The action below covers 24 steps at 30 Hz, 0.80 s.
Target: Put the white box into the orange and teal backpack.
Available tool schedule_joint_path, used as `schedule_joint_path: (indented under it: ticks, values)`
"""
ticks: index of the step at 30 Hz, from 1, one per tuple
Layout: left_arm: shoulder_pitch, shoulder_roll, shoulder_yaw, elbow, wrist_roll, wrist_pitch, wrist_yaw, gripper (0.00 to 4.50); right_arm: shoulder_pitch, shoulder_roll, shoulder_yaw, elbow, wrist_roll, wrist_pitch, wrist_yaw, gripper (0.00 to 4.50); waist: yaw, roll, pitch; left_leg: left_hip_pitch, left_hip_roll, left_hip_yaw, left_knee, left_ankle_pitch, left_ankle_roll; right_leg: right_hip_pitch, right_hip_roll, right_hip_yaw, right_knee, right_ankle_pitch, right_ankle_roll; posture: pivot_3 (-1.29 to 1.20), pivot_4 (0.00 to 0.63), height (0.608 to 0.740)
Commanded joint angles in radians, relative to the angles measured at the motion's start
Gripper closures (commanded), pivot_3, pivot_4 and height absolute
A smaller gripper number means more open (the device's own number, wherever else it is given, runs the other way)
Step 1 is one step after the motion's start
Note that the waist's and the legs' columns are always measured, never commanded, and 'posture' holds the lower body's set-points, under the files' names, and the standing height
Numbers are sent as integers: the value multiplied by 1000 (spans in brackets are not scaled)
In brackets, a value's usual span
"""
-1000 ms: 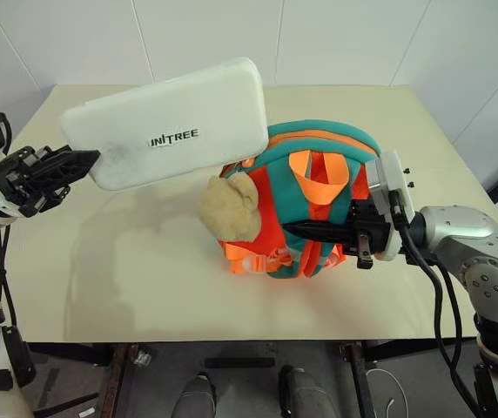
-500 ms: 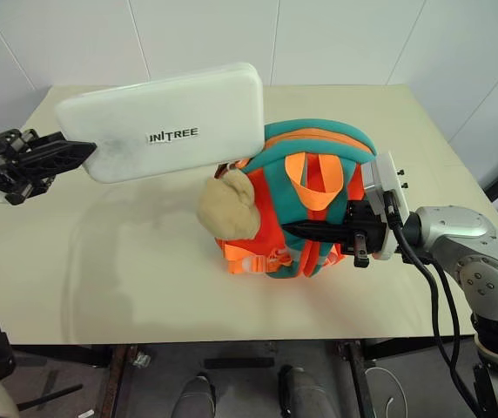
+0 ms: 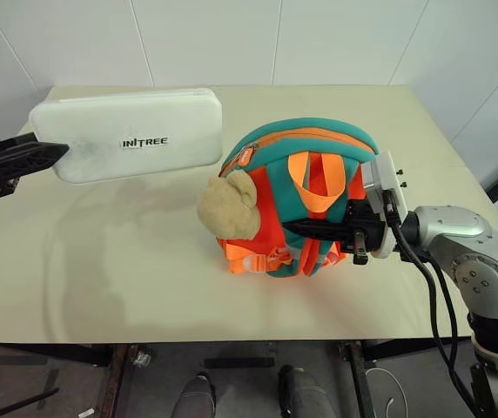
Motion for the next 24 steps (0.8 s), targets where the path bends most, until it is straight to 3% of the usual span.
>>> schedule_joint_path:
  ticks: [1, 6, 17, 24]
  values:
    - [21, 33, 20, 0, -57, -19, -112, 3337, -17, 6, -3, -6, -2, -28, 13, 4500, 0, 0, 0, 0, 0, 0, 0, 0, 0, 0, 0, 0, 0, 0, 0, 0, 150, 740]
    - [121, 78, -8, 5, -107, -72, -112, 3337, -15, 9, -1, -1, -8, -32, 23, 4500, -4, 0, 0, 0, 1, 1, 0, 0, 0, -1, 0, 0, 1, 0, 0, 0, 150, 740]
    - [63, 83, -37, 34, -194, -116, -112, 3337, -18, 12, 6, 10, -19, -40, 32, 4500, 1, 0, 0, 0, 1, 1, 0, 0, 0, -1, 0, 0, 1, 0, -1, 0, 150, 740]
    - [105, 114, -85, -8, -234, -132, -112, 3337, -28, 15, 16, 25, -29, -43, 41, 4500, -3, 0, 0, 1, 1, 1, 0, 0, 0, -1, 0, 1, 2, -1, -1, 0, 150, 740]
